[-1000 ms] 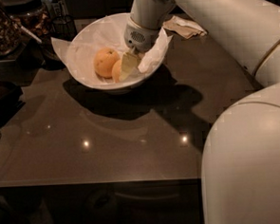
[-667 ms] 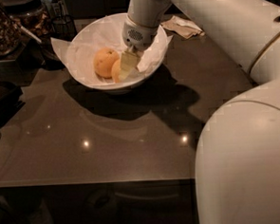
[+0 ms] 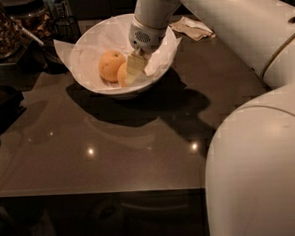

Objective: Pick orange from white bowl

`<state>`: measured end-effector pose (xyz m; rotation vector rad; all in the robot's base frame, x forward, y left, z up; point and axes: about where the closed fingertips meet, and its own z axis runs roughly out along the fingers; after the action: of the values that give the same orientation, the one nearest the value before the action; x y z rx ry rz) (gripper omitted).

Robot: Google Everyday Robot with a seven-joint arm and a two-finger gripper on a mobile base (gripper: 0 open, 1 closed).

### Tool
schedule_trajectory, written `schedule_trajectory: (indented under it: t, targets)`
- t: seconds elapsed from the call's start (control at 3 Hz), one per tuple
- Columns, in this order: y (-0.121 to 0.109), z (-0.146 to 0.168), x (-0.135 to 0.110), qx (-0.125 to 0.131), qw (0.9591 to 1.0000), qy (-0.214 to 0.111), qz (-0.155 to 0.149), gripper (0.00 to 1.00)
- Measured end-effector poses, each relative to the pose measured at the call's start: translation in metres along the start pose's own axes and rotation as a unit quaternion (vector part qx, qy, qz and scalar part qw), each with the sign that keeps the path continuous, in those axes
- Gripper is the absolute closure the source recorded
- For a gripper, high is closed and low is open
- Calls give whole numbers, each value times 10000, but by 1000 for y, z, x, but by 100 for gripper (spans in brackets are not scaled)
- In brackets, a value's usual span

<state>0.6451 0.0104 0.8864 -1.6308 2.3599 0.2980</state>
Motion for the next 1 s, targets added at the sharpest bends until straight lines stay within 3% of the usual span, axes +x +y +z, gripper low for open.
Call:
schedule_trajectory:
  t: [1.0]
  targets:
    - [0, 0, 0, 0, 10000, 0, 0, 13]
